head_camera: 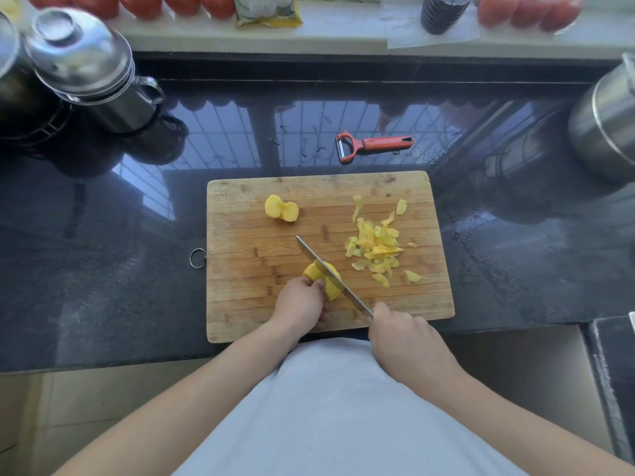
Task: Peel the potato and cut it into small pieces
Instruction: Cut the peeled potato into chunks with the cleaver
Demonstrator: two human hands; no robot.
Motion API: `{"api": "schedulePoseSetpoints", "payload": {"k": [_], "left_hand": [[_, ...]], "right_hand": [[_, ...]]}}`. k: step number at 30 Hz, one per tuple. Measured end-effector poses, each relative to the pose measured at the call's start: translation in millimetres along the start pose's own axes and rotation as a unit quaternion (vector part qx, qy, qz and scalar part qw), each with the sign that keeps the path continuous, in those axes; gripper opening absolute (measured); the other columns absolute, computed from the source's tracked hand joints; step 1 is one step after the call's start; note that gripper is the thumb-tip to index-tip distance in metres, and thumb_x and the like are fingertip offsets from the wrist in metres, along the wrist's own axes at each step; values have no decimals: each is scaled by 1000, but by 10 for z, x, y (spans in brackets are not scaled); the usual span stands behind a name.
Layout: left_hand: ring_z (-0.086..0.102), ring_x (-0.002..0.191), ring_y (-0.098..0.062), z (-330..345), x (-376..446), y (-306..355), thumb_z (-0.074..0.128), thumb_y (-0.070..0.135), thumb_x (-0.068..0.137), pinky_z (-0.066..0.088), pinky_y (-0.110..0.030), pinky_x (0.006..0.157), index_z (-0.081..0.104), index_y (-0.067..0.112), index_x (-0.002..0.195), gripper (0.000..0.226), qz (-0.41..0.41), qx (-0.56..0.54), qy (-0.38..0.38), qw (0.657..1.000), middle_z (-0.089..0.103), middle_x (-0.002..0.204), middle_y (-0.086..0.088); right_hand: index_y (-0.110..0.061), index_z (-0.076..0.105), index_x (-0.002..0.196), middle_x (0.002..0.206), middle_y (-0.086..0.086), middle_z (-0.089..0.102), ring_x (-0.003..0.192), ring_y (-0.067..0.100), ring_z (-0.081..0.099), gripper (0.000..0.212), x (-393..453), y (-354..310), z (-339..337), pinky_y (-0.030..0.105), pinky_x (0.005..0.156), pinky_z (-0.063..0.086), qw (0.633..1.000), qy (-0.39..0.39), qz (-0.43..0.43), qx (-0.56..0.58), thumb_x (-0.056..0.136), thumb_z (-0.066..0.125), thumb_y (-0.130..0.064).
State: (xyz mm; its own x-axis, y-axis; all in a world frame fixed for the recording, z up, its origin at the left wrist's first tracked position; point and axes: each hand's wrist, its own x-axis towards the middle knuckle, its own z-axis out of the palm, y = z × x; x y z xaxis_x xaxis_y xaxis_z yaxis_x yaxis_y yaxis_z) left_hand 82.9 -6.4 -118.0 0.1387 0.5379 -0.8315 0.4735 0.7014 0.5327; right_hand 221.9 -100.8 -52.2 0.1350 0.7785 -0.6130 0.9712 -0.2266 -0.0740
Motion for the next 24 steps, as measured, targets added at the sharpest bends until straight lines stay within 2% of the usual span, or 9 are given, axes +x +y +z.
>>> {"api": "schedulePoseSetpoints", "payload": {"k": [4,16,18,21,24], "left_hand": [[67,70,-30,7,15,4,46,27,110,63,-58,83,61,9,92,29,-7,-6,-1,1000,68,83,-11],[66,71,-31,29,69,4,46,26,110,62,-53,82,60,10,91,29,-27,-20,3,999,67,85,-13],[65,70,-30,31,68,2,46,26,110,62,-51,81,60,10,90,29,-29,-23,6,999,67,84,-13],[65,69,-30,41,89,-25,46,26,109,62,-51,80,62,10,92,28,-24,-17,10,1000,67,82,-11],[65,66,-29,48,111,-47,47,28,107,63,-51,78,63,11,95,26,-21,-13,15,1000,68,82,-9]], "right_hand": [[-19,31,90,87,5,65,85,35,66,16,46,13,27,38,60,35,1000,4,-3,9,102,39,-14],[-18,32,91,88,5,65,84,35,67,13,37,-21,1,37,60,35,1000,-1,-14,-2,101,34,-10],[-18,33,92,89,5,65,81,37,65,11,26,-12,1,38,59,34,1000,3,-18,0,100,34,-10],[-18,35,93,87,5,63,71,38,49,10,-7,13,-28,38,59,34,1000,6,-25,13,100,33,-11],[-19,35,92,87,4,62,77,40,54,11,-71,44,-50,39,61,33,1000,12,-11,22,102,33,-15]]}}
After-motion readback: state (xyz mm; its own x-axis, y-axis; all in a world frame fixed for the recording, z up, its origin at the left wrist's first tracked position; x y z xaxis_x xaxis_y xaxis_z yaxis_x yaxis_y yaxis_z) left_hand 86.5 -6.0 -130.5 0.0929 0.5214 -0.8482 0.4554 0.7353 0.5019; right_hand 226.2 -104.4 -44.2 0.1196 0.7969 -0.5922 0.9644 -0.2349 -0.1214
